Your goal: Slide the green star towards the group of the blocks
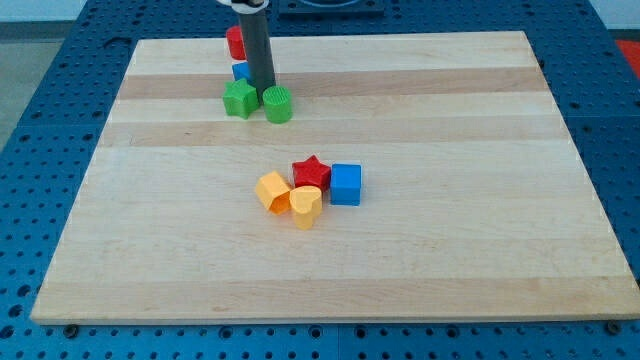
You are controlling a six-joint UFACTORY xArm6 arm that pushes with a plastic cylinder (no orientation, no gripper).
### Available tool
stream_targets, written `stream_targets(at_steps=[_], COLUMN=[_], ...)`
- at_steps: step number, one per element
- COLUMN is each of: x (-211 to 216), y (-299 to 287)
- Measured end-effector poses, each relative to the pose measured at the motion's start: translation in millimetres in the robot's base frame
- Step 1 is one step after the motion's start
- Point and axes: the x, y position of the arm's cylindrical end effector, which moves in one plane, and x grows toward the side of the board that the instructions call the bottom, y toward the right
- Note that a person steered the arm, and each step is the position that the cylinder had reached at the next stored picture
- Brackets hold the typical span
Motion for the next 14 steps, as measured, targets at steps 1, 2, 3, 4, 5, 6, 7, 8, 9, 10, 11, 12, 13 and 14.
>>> stream_targets(at_steps=[1, 2, 3, 4, 5, 6, 7, 8, 9, 10, 11, 12, 13, 14], x=[11.1, 7.8, 4.5, 4.6, 20.5, 42.0, 56.4, 72.5, 84.8, 80.8, 79.6, 83.7, 121.9, 108.5], y=[-12.3, -31.5, -59.2, -96.0, -100.3, -102.7, -103.2, -103.2, -108.7, -132.1, -153.7, -116.5, -113.1, -131.5])
